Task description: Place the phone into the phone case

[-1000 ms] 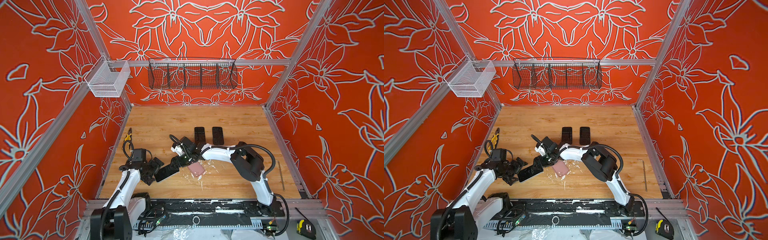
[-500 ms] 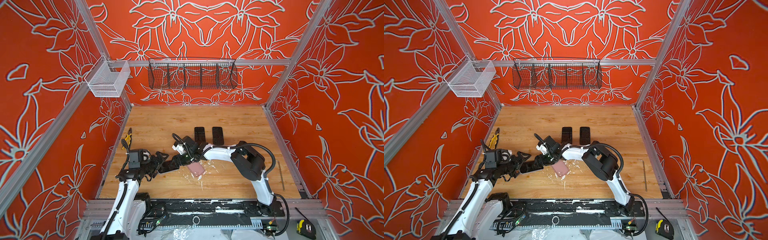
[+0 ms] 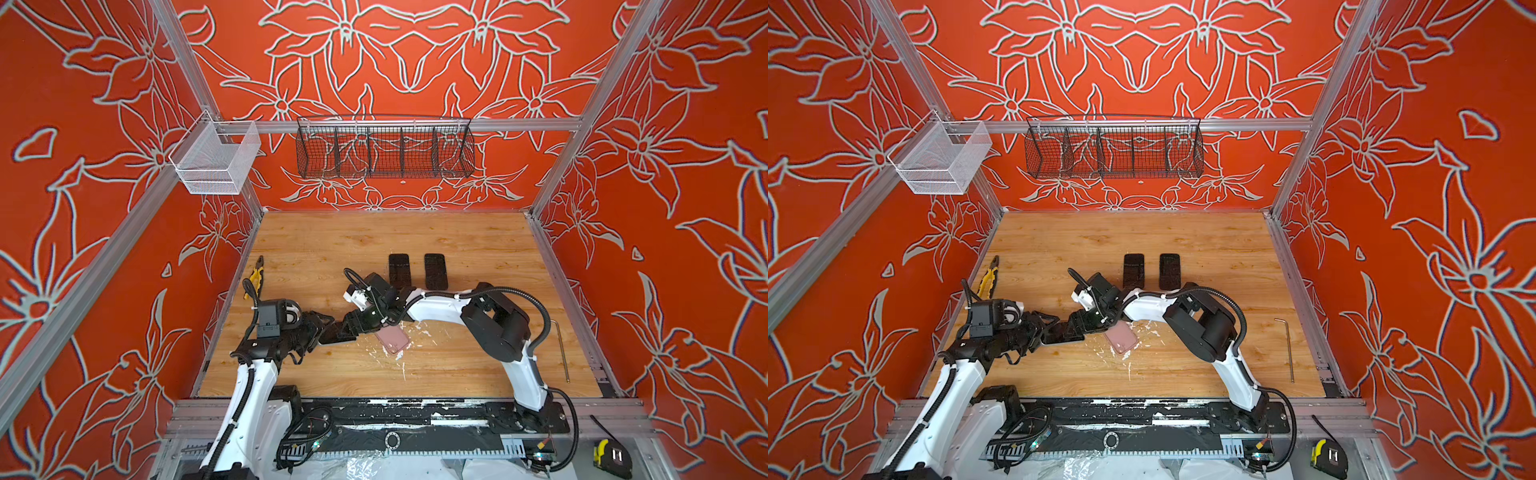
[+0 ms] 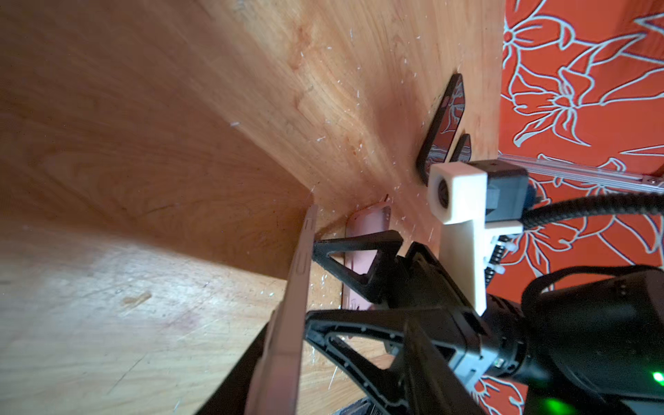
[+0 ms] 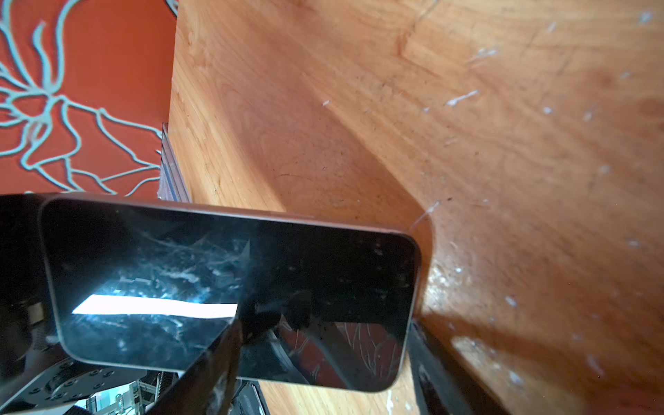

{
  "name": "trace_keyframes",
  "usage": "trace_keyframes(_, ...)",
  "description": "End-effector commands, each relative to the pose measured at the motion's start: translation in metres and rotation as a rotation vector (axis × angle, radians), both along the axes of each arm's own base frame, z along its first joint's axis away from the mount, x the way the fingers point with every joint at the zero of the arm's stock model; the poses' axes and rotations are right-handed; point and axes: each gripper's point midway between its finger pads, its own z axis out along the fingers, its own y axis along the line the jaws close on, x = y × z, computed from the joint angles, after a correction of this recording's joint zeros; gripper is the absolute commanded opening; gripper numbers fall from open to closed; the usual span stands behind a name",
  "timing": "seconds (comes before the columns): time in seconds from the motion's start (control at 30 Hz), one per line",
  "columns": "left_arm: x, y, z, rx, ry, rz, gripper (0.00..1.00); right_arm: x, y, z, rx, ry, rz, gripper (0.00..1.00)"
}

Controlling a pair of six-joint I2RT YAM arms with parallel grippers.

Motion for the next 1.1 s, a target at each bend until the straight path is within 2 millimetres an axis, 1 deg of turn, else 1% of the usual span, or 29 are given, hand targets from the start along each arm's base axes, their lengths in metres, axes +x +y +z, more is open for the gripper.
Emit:
trace_keyframes(0.0, 0.001, -0.005, 0.011, -0.019, -0.027, -0.025, 0.48, -0.010, -0.006, -0.019, -0.042, 0.031, 0.006, 0.73)
trace_keyframes(0.17, 0.001, -0.003, 0.009, -0.013, -0.016, -0.014, 0.33, -0.009, -0.007, -0.018, -0.036, 0.029, 0.001, 0.73)
trace_keyframes(0.23, 0.001, -0.004, 0.009, -0.016, -0.017, -0.016, 0.29, -0.009, -0.007, -0.016, -0.034, 0.028, 0.001, 0.73)
trace_keyframes(0.4, 0.002, -0.002, 0.011, -0.001, -0.020, -0.016, 0.15, -0.007, -0.007, -0.014, -0.028, 0.027, -0.001, 0.73)
trace_keyframes(0.57, 0.001, 0.000, 0.013, 0.016, -0.016, -0.011, 0.06, -0.006, -0.007, -0.011, -0.024, 0.026, -0.001, 0.73)
trace_keyframes(0.63, 0.001, 0.000, 0.015, 0.021, -0.026, -0.015, 0.02, -0.005, -0.007, -0.004, -0.013, 0.019, -0.002, 0.72)
trace_keyframes(0.7, 0.003, 0.001, 0.021, 0.028, -0.042, -0.015, 0.00, -0.001, -0.008, 0.008, 0.007, -0.005, -0.011, 0.72)
trace_keyframes(0.77, 0.006, 0.002, 0.032, 0.040, -0.074, -0.019, 0.00, 0.003, -0.010, 0.027, 0.037, -0.043, -0.021, 0.72)
trace_keyframes(0.87, 0.015, 0.004, 0.055, 0.061, -0.147, -0.019, 0.00, 0.011, -0.017, 0.062, 0.087, -0.105, -0.034, 0.72)
trace_keyframes(0.93, 0.022, 0.004, 0.076, 0.065, -0.216, -0.024, 0.00, 0.017, -0.025, 0.087, 0.118, -0.145, -0.049, 0.72)
trace_keyframes(0.97, 0.025, 0.004, 0.084, 0.067, -0.243, -0.026, 0.00, 0.019, -0.030, 0.096, 0.126, -0.158, -0.055, 0.72)
trace_keyframes(1.07, 0.035, 0.002, 0.114, 0.063, -0.339, -0.042, 0.00, 0.031, -0.055, 0.119, 0.142, -0.185, -0.101, 0.72)
